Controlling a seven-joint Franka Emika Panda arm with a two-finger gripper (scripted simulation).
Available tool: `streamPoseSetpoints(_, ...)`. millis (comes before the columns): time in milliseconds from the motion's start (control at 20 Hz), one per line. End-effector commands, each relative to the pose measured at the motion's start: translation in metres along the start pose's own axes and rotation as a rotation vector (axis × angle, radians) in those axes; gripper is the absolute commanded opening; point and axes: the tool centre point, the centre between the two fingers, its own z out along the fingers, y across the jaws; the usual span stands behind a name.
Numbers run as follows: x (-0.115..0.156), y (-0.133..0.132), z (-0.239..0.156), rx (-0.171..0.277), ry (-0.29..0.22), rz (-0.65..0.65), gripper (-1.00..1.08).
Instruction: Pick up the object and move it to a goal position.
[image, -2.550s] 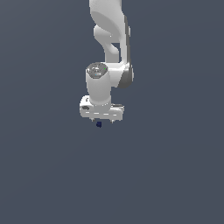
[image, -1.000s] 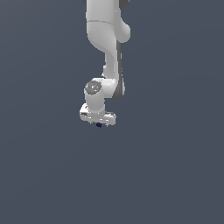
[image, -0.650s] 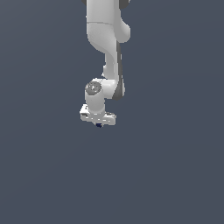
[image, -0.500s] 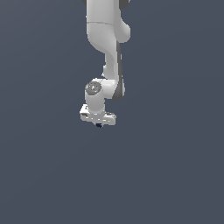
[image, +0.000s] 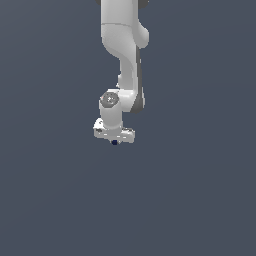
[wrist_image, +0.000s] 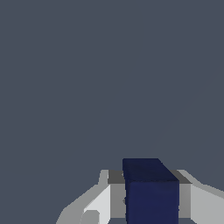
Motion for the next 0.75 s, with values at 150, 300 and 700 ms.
streamPoseSetpoints(150, -0.003, -0.032, -0.014, 0.0, 0.001, -0.001, -1.0)
streamPoseSetpoints(300, -0.005, -0.052, -0.023, 0.0, 0.001, -0.001, -1.0)
streamPoseSetpoints(700, -0.005, -0.073, -0.033, 0.0, 0.001, -0.001, -1.0)
